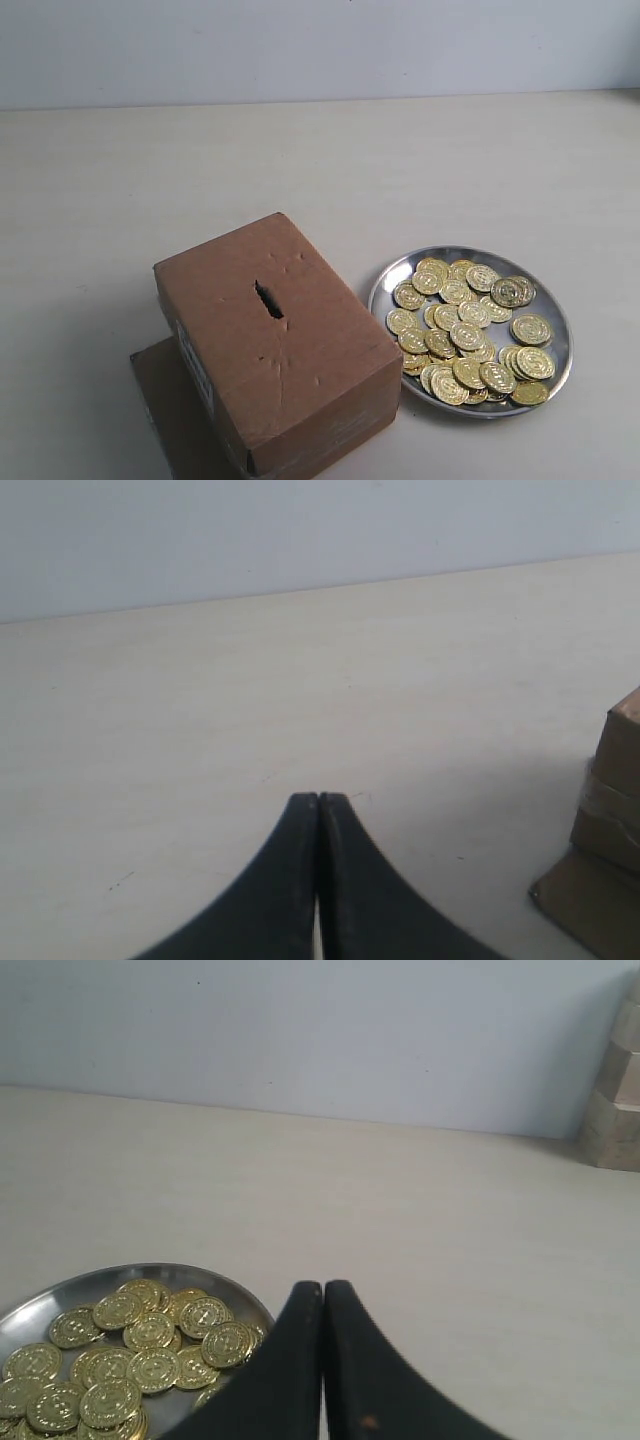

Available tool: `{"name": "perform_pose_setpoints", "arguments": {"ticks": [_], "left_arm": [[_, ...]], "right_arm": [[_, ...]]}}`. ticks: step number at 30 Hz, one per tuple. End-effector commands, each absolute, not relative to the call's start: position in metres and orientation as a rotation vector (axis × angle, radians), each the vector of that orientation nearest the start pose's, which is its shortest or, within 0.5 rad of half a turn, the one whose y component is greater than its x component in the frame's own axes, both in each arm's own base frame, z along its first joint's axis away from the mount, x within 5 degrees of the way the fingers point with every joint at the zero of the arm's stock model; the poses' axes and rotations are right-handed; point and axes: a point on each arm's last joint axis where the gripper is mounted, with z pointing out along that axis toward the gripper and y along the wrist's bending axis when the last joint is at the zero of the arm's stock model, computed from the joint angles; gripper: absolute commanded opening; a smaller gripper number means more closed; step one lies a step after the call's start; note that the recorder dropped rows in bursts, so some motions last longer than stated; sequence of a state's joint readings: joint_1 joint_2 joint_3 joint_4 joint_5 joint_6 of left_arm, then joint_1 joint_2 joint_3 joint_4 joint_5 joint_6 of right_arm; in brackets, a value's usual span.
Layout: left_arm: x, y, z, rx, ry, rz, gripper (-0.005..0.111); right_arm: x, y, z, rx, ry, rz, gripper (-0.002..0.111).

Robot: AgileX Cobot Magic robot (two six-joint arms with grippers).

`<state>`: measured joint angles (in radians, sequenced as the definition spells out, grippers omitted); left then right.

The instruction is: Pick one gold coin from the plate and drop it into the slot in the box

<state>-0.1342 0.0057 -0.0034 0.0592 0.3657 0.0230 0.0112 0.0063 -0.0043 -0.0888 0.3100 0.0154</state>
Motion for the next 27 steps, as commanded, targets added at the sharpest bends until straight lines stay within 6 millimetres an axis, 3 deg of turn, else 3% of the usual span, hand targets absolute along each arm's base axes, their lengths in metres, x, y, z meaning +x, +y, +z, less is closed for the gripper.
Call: {"name": "perform_pose_setpoints", "arguments": {"ticks": [1,27], "left_arm": [[0.0528,-0.0059,0.1807,0.183,1.835,-0.033,0.0],[0.0528,-0.0059,0.1807,0.183,1.835,-0.033,0.0]], "right_arm": [[0.0542,-0.0019,0.1853,-0.056,1.792,-0.071,0.0],[0.0543,-0.0012,0.1858,-0.042,1.787,-0.05,0.0]]}}
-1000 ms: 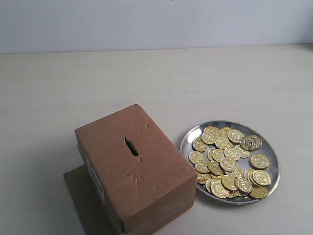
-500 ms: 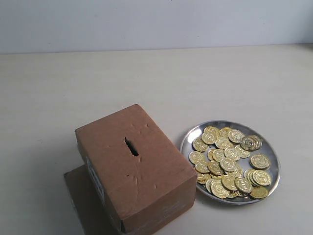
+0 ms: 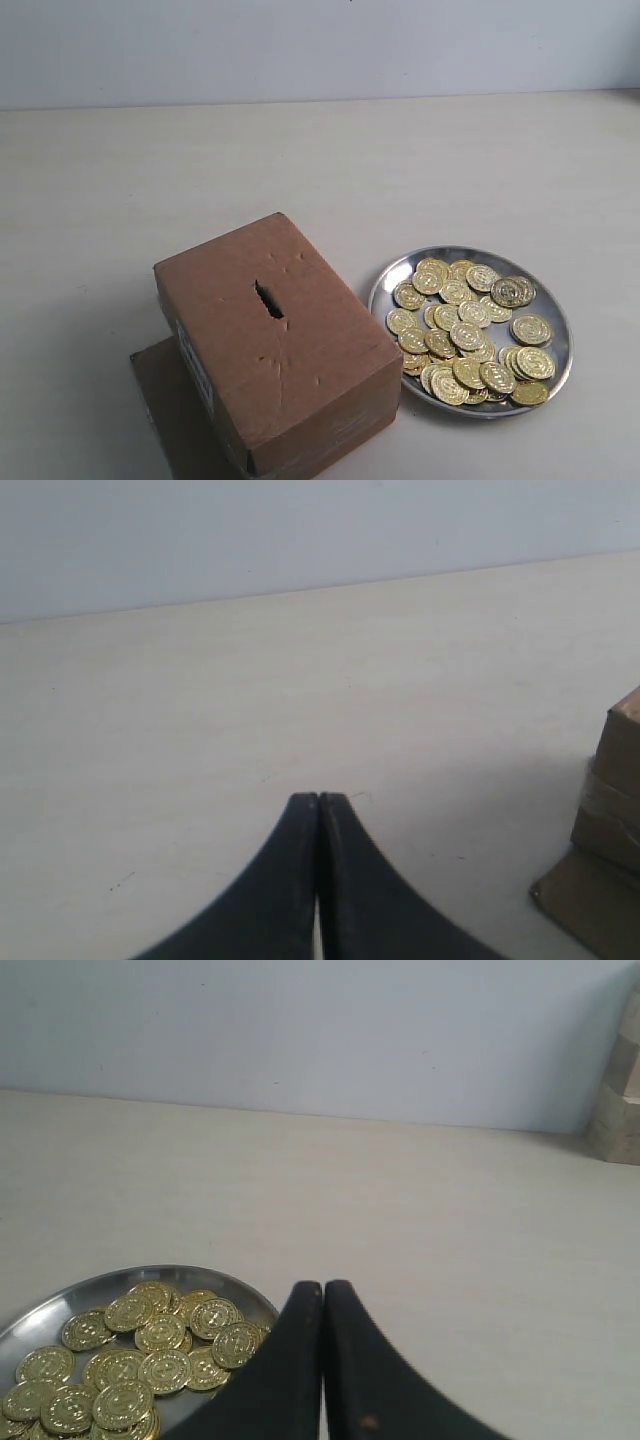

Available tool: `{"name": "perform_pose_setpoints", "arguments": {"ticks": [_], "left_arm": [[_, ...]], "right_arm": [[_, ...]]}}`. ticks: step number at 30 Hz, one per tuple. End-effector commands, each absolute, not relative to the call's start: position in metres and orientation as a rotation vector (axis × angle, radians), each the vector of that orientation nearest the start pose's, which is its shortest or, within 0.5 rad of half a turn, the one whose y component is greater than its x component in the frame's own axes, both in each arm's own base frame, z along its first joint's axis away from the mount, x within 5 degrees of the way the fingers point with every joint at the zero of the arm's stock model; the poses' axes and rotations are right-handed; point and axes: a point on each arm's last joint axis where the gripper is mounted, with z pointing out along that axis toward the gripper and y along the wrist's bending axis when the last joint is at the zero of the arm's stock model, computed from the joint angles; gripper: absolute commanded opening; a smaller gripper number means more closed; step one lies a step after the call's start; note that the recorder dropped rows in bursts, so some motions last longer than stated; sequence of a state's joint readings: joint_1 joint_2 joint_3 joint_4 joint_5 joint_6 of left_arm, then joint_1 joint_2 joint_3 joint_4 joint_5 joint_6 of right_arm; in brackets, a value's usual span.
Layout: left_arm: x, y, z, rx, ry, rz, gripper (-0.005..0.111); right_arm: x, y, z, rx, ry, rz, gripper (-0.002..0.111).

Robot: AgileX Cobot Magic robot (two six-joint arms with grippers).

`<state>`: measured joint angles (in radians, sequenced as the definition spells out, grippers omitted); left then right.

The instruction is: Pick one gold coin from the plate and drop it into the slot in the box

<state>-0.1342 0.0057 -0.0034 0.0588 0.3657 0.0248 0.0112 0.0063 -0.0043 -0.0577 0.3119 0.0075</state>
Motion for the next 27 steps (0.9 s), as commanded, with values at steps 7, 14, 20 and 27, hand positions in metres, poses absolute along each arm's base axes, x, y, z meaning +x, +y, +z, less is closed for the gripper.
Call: {"name": "perform_pose_setpoints", "arguments": {"ticks": [7,14,20,27], "left_arm": [[0.0528,-0.0059,0.1807,0.183,1.835,-0.033,0.0],[0.0528,-0.0059,0.1807,0.183,1.835,-0.033,0.0],[0.0528,-0.0059,0.1807,0.183,1.835,-0.033,0.0],[0.0528,-0.0059,0.1807,0.183,1.835,-0.033,0.0]], "right_arm": [[0.0544,0.0007,0.1858,-0.069,1.786,-0.021,0.0],[0.0543,0.0008,0.1858,-0.072,1.785,-0.022,0.0],[0.0543,0.0008,0.1858,-0.072,1.785,-0.022,0.0],[0.0543,0.0008,0.1858,-0.072,1.785,-0.022,0.0]]}}
